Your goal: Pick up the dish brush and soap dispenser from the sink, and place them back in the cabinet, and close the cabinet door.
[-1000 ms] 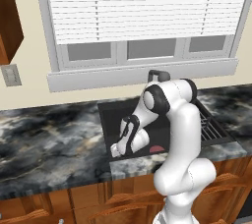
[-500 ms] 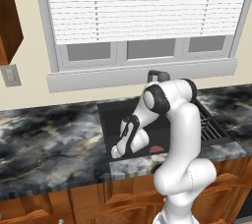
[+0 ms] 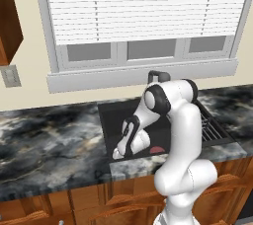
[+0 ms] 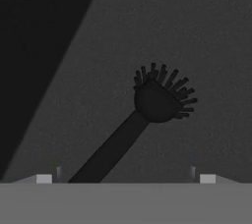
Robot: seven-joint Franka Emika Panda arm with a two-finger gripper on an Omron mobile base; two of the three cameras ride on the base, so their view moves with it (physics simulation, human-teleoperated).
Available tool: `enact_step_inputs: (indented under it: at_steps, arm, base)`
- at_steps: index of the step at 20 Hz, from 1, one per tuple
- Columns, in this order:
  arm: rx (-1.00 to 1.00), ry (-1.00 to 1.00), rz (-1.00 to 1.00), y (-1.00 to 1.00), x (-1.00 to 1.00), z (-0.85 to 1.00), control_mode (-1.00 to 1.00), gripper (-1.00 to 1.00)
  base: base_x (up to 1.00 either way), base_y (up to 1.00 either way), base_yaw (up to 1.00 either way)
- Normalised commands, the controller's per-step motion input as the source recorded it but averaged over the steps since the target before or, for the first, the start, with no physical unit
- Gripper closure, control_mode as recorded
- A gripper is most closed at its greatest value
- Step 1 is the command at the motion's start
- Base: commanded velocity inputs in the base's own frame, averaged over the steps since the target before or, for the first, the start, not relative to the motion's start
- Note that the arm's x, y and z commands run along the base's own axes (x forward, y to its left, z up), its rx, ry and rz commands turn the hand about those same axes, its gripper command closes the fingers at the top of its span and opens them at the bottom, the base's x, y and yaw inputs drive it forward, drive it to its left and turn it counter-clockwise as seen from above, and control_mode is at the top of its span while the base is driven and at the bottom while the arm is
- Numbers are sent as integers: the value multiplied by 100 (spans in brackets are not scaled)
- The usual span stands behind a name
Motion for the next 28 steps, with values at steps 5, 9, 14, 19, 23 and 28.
enact_step_inputs:
  at_steps: [5, 9, 14, 19, 23, 28]
  arm:
    - [0, 0, 0, 0, 24, 0, -100, -100]
    - [0, 0, 0, 0, 23, 0, -100, -100]
    - [0, 0, 0, 0, 13, -8, -100, -100]
    - [0, 1, 0, 0, 7, -13, -100, -100]
    - [0, 2, 0, 1, 5, -12, -100, -100]
    - [0, 2, 0, 0, 0, -15, -100, -100]
  base:
    - [0, 0, 0]
    - [0, 0, 0]
    - [0, 0, 0]
    - [0, 0, 0]
    - [0, 0, 0]
    - [0, 0, 0]
